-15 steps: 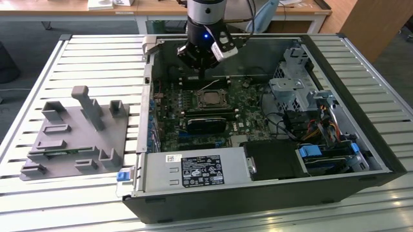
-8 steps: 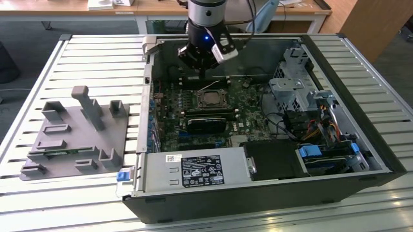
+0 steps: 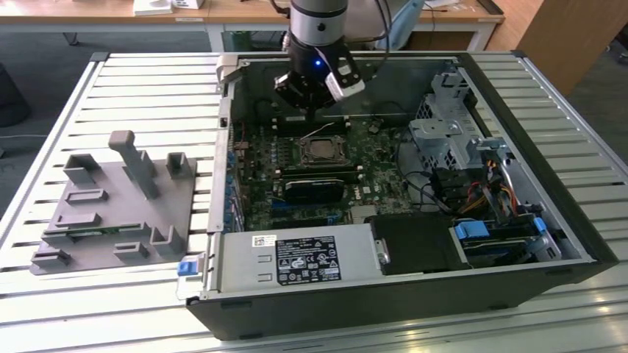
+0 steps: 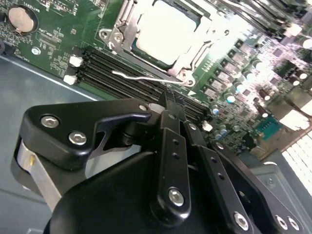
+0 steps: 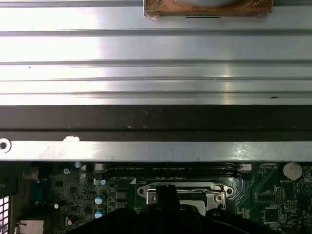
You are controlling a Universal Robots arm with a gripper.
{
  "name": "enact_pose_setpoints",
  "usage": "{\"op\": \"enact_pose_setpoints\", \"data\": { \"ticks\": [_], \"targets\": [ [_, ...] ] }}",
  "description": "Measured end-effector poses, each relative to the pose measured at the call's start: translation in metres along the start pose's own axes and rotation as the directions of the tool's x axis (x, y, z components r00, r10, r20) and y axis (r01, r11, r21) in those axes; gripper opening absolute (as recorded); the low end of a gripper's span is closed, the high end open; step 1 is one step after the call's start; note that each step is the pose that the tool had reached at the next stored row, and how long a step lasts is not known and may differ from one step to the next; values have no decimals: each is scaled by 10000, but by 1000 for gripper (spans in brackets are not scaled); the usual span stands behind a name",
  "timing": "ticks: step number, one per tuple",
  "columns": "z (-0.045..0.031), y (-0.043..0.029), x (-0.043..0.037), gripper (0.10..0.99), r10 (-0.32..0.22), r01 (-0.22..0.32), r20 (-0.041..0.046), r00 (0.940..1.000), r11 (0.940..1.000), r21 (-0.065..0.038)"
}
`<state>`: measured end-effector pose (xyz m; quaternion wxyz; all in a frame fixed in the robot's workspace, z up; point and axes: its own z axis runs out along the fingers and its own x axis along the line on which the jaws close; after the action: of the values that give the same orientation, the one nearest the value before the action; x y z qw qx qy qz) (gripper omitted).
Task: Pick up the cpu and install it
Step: 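Install the first cpu locking lever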
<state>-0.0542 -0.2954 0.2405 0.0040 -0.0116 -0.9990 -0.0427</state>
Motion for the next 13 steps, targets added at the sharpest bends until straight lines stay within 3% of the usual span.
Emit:
{"op": "enact_pose_setpoints", "data": {
  "ticks": [3, 13],
  "targets": [
    [32, -2, -19, 106, 12, -12, -1, 10000, 10000, -61],
    [126, 0, -78, 106, 14, -14, 0, 10000, 10000, -52]
  ]
}}
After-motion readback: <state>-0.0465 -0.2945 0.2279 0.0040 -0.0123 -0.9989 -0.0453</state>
